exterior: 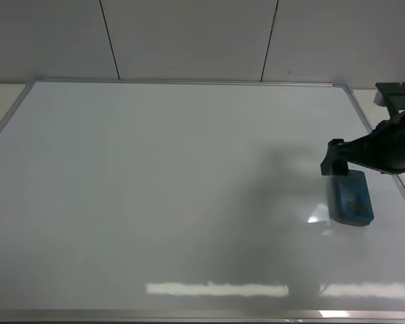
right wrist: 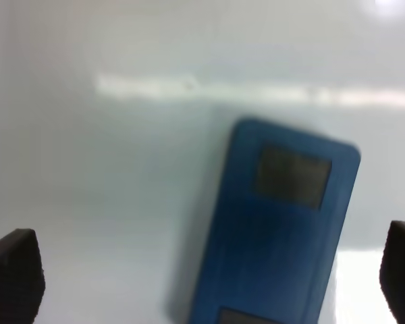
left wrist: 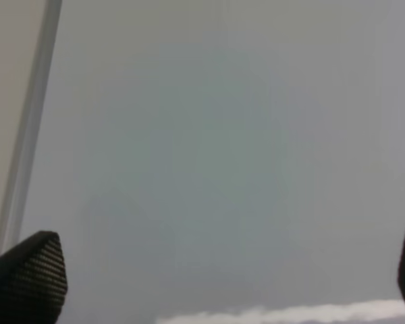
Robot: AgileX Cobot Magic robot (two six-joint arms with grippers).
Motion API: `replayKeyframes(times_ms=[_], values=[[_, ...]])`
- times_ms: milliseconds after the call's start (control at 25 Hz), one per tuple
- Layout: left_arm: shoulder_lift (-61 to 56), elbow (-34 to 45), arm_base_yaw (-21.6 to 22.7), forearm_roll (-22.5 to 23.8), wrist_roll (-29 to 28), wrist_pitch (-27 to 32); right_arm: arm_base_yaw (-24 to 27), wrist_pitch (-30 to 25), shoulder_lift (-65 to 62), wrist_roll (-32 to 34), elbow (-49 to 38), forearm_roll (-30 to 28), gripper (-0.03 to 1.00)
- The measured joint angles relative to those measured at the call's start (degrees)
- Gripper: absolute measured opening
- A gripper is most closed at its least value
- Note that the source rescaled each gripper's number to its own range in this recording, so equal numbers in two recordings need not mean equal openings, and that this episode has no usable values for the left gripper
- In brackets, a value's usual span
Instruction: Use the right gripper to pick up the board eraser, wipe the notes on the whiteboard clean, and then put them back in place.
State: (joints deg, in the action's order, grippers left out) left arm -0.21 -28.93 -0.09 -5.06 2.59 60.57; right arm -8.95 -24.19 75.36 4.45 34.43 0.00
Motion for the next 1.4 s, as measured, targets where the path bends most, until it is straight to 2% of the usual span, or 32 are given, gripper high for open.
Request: replayKeyframes(times_ms=[160,400,600,720,1080,1240,1400], values=[[0.0,0.0,0.0,0.0,0.0,0.0,0.0,-0.16,-10.02,-2.95,0.0,3.56,1.0],[0.0,0.0,0.0,0.0,0.0,0.0,0.0,-0.55,-26.24,-4.45,0.0,3.74,1.0],[0.0,0.0,0.0,0.0,0.0,0.0,0.0,-3.67,-38.11,-4.45,0.0,3.74,1.0],[0.0,0.0,0.0,0.0,0.0,0.0,0.0,-7.72,-44.68,-4.45,0.0,3.74,1.0],[0.0,0.0,0.0,0.0,0.0,0.0,0.0,-25.2,-59.25,-4.45,0.0,3.58,1.0],[0.0,0.0,0.0,0.0,0.0,0.0,0.0,-33.95,-63.1,-4.45,0.0,0.79,1.0],[0.0,0.0,0.0,0.0,0.0,0.0,0.0,-38.31,-68.93,-1.69,-0.07,-3.18,1.0]])
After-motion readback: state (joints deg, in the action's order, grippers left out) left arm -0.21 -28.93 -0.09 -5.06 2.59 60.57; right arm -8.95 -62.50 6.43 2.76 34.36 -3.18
